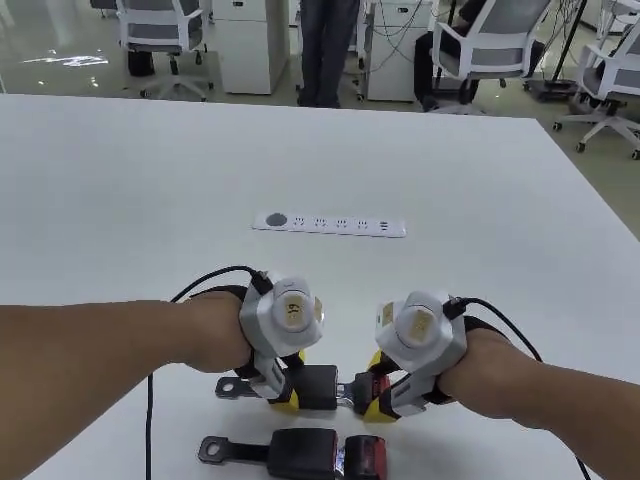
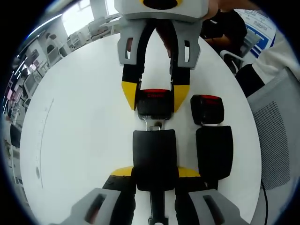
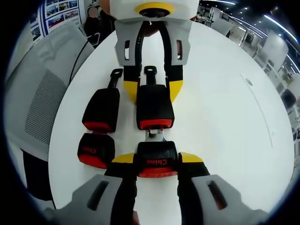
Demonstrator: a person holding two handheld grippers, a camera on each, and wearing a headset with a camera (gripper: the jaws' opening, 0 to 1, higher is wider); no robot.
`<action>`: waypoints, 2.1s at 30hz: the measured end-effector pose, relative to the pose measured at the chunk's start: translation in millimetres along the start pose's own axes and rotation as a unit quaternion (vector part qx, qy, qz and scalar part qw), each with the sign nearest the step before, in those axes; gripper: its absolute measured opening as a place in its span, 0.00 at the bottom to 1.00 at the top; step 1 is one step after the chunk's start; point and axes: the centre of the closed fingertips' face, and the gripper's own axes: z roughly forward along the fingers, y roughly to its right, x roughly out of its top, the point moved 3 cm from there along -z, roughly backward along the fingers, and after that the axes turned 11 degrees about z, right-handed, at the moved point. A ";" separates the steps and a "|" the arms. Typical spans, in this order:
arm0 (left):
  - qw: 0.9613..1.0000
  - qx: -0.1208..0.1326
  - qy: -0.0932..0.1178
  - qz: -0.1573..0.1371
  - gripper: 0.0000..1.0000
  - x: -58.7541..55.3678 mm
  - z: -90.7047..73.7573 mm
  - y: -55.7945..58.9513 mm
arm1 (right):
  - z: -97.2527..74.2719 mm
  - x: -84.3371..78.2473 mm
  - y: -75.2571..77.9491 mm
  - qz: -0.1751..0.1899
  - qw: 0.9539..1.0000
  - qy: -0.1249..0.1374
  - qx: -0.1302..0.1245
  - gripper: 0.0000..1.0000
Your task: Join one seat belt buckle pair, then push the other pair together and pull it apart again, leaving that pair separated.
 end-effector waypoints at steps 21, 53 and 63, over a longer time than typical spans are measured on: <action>1.000 0.000 -0.004 -0.004 0.31 -2.2 3.5 -5.3 | 6.4 8.9 -4.1 0.004 1.000 0.014 -0.003 0.31; 1.000 0.006 0.007 -0.018 0.32 -0.3 -0.1 -2.4 | -17.1 -24.3 2.9 0.004 1.000 -0.001 -0.022 0.33; 1.000 0.012 0.007 -0.026 0.33 -1.0 -0.7 -1.4 | -37.6 -60.5 9.2 -0.006 0.999 -0.026 -0.032 0.33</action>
